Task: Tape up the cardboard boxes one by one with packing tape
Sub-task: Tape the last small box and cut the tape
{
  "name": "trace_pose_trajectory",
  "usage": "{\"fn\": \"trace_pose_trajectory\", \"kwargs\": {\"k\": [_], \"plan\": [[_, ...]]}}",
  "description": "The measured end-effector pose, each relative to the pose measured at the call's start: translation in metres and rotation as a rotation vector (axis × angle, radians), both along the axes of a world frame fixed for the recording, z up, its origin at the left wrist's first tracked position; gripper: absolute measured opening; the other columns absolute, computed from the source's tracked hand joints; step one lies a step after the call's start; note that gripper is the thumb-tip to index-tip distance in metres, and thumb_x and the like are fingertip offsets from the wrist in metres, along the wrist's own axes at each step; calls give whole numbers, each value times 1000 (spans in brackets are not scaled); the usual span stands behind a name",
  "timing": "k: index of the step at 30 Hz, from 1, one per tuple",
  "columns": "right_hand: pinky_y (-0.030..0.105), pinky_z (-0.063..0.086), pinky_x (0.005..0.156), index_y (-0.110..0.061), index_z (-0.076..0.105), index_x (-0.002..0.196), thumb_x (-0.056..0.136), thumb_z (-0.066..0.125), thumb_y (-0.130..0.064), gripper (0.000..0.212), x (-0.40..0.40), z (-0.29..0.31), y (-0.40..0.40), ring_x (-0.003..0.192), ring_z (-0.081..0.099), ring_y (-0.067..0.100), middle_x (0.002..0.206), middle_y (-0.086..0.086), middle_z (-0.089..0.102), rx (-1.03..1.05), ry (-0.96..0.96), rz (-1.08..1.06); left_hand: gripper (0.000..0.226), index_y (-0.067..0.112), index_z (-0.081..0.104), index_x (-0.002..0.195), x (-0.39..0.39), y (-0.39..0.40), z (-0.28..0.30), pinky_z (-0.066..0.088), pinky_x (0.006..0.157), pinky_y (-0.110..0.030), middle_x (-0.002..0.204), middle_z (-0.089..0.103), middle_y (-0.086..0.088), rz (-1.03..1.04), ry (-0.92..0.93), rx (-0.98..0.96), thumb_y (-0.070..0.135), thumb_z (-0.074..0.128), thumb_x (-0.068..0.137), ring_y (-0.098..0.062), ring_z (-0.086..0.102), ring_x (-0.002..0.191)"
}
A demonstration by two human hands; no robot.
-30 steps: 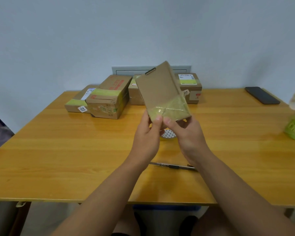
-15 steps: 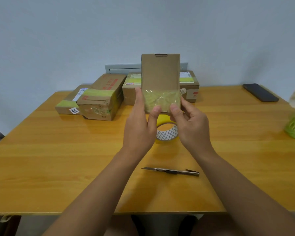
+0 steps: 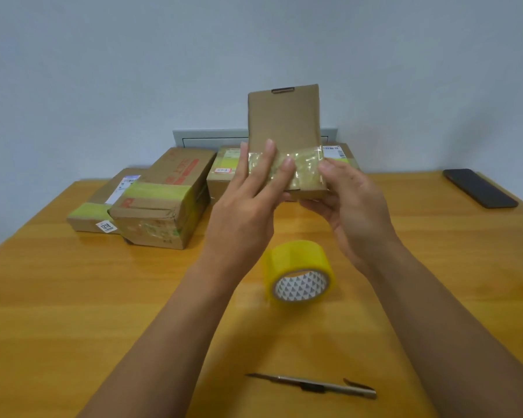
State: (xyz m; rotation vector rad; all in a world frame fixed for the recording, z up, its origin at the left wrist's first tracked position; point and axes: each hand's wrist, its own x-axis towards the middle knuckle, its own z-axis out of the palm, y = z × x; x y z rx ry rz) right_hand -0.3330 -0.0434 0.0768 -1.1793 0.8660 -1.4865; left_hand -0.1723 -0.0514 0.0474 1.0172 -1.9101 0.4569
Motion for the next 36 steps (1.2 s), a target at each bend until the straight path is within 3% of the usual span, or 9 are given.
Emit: {"fn": "trace_pose_trajectory", "kwargs": {"k": [4,7,12,16,20,22,29,33,36], "plan": [[36,59,77,-5,67,110,98,56,-15,19,0,7,-18,96,70,27,98,7,74,13,-53,65,49,8,52,141,-12,-14,-3,29,114,-38,150,43,-16,45,6,-13,-4,59,94,-42,28,144],[27,55,69,-10,68,108,95,61,-21,18,3,7,-27,89,72,18,94,1,75,-79,63,-48,46,3,47,144,-25,-19,-2,32,115,-46,150,42,-20,85,18,87,8,51,98,-35,34,140],[24,54,85,-24,65,116,103,38,-34,31,5,-4,-30,101,66,0,102,-17,72,-221,273,9,59,18,40,146,-35,-17,5,41,107,-33,143,45,1,-215,454,496,50,40,96,-9,41,134],[15,37,107,-17,52,139,101,39,-34,43,4,-18,-35,130,44,-7,141,-12,53,-283,481,12,34,17,50,128,-35,-21,8,54,81,-27,107,64,8,-251,865,500,33,56,99,-4,63,95],[32,45,106,-22,42,147,98,53,-37,53,-3,-23,-50,127,49,0,136,-16,53,-206,530,-213,35,21,44,139,-36,-32,5,54,93,-31,123,67,-2,-463,1244,707,23,44,104,-13,66,112],[23,48,101,-20,42,146,100,54,-27,48,-4,-23,-52,117,55,-8,123,-24,58,-138,423,-97,48,25,31,152,-35,-38,4,52,97,-35,127,66,0,-514,1298,758,24,41,105,-15,65,114],[26,55,91,-16,56,138,100,54,-23,39,-9,-27,-56,105,65,1,117,-12,69,-186,411,-189,73,25,9,158,-34,-44,-11,38,113,-33,149,44,10,-182,726,587,51,43,99,-4,40,137],[30,55,88,-17,43,147,101,48,-38,51,-11,-30,-56,108,62,7,112,-13,65,-283,671,-287,84,18,3,157,-28,-44,-10,44,92,-12,139,47,16,-96,470,477,49,47,93,4,50,119],[33,49,101,-17,31,153,100,45,-48,63,-12,-28,-56,129,50,13,143,-1,52,-370,800,-283,77,11,15,156,-21,-47,-15,44,74,-15,122,58,7,15,374,350,52,39,95,-3,55,102]]}}
